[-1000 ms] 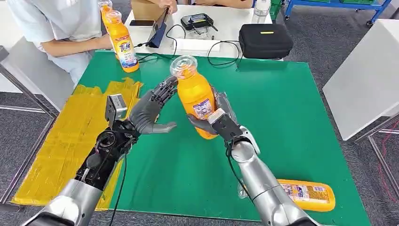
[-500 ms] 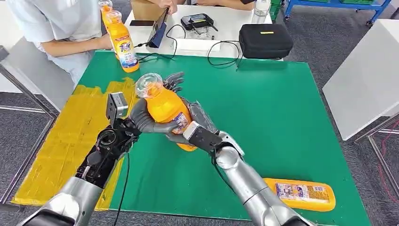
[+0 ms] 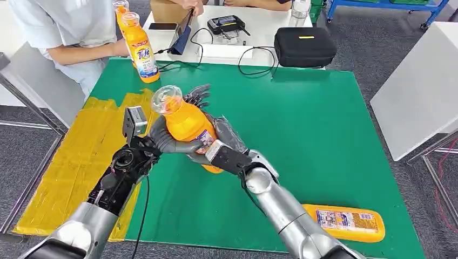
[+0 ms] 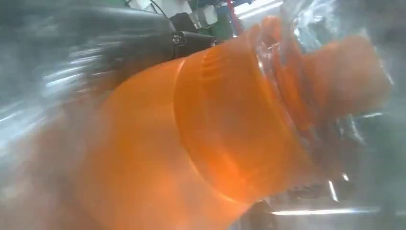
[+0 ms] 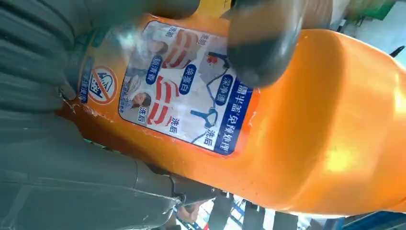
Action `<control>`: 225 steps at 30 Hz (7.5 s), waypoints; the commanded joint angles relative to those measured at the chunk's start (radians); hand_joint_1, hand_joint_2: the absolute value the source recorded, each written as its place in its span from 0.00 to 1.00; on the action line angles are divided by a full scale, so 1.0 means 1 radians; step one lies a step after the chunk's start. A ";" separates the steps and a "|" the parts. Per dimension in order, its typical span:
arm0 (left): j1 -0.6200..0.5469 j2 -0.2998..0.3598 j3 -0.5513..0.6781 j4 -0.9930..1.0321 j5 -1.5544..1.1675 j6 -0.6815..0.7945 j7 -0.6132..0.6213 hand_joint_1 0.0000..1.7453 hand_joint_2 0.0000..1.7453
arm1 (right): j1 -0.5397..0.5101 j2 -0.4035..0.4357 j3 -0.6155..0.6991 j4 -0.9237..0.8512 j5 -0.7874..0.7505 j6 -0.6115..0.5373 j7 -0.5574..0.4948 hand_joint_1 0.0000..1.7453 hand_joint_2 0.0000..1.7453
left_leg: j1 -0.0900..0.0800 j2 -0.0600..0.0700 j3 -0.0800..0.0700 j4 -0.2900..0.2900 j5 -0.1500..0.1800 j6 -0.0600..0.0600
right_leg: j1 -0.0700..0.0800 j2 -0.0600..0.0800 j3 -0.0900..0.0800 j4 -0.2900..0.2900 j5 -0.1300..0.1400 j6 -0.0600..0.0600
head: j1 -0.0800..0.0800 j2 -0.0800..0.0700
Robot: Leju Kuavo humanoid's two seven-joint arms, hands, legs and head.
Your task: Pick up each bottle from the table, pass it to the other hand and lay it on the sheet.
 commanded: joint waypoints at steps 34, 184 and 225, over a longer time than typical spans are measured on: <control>-0.036 -0.013 0.107 0.036 0.025 0.086 0.042 1.00 1.00 | 0.105 -0.071 0.029 -0.258 0.030 -0.105 0.035 0.00 1.00 | 0.000 0.000 0.002 0.000 -0.002 -0.001 | 0.000 0.005 0.003 0.000 -0.001 -0.001 | 0.000 0.000; -0.291 0.356 -0.159 0.663 -1.206 0.214 0.031 0.00 1.00 | 0.327 -0.208 -0.167 -0.639 -0.247 -0.074 -0.024 0.00 1.00 | 0.001 0.001 0.003 0.000 -0.001 -0.001 | 0.000 0.005 0.003 0.001 -0.001 -0.002 | 0.000 0.000; -0.469 0.421 -0.344 0.551 -1.135 0.147 0.007 0.00 1.00 | 0.334 -0.200 -0.221 -0.606 -0.247 -0.068 -0.014 0.00 1.00 | 0.001 0.000 0.002 0.000 -0.001 -0.001 | 0.001 0.004 0.002 0.001 -0.001 -0.002 | 0.000 0.000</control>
